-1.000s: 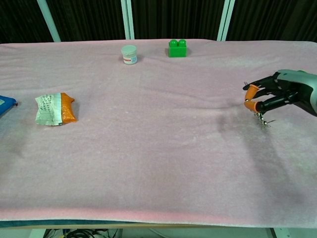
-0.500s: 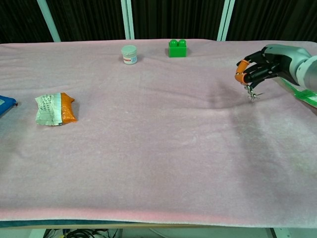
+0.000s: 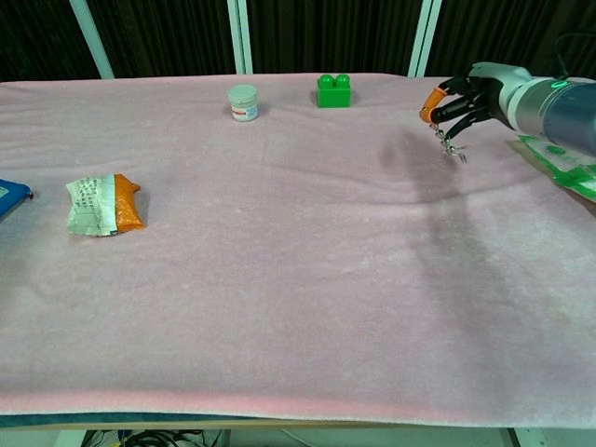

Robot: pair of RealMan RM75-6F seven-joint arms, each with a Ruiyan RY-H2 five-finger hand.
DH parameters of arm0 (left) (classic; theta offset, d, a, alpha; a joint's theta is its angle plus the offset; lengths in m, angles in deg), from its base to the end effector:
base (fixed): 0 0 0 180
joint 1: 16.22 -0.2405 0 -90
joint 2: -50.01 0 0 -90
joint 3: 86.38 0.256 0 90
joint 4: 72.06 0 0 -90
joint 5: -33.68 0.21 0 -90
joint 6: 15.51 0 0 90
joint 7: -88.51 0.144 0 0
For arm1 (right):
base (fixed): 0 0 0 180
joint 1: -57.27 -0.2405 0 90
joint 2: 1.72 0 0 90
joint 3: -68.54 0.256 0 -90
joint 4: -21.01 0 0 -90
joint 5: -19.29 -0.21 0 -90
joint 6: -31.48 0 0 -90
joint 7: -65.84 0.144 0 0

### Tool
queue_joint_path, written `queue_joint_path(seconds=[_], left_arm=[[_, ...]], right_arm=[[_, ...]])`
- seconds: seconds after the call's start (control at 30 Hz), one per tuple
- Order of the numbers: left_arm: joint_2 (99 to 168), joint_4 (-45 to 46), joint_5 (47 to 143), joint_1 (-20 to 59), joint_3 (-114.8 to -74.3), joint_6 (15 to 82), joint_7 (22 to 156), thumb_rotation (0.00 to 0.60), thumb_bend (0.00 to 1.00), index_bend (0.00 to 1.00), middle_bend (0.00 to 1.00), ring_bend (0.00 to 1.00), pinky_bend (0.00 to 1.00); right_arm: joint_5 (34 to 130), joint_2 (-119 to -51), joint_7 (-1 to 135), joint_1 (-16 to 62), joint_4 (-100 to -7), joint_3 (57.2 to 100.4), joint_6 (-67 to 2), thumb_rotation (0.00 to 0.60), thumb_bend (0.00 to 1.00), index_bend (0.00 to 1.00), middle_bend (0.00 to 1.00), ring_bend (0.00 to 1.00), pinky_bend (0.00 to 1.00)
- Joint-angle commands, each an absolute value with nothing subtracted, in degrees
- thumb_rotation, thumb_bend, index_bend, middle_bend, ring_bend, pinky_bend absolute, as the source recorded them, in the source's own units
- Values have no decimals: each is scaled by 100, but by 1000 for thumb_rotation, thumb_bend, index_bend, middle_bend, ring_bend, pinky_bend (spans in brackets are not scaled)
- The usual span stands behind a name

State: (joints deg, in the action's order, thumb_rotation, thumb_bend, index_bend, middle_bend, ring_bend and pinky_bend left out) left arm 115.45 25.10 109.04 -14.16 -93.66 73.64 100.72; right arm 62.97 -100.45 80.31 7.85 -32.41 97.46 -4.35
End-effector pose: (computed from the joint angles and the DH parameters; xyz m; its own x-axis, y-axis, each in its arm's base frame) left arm -0.3168 0.1769 0.1730 0.4818 -0.0765 0.8729 0.8616 0.2228 -0.4560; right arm -0.1828 -0.4598 -0.0031 -0.3487 -0.2271 0.9093 -0.9320 0.1864 -0.3108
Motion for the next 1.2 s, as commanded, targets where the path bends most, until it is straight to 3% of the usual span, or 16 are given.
queue_joint_path(seconds=[0.03, 0.6, 1.2], left_arm=[[11557, 2503, 10879, -1412, -9381, 7364, 10092, 600, 298, 245, 43, 0, 0], [11610, 2475, 10765, -1389, -9420, 7351, 10211, 600, 298, 245, 43, 0, 0], [11649, 2484, 10823, -1390, -9385, 7392, 10305, 600, 298, 245, 43, 0, 0]], right_arm=[[6590, -10400, 8461, 525, -2584, 9876, -194, 600, 383, 611, 112, 153, 381], [7560, -11133, 9925, 241, -606, 9781, 231, 600, 383, 611, 112, 151, 376], [8203, -11386, 11009, 330, 163, 9509, 300, 600, 384, 611, 112, 151, 374]])
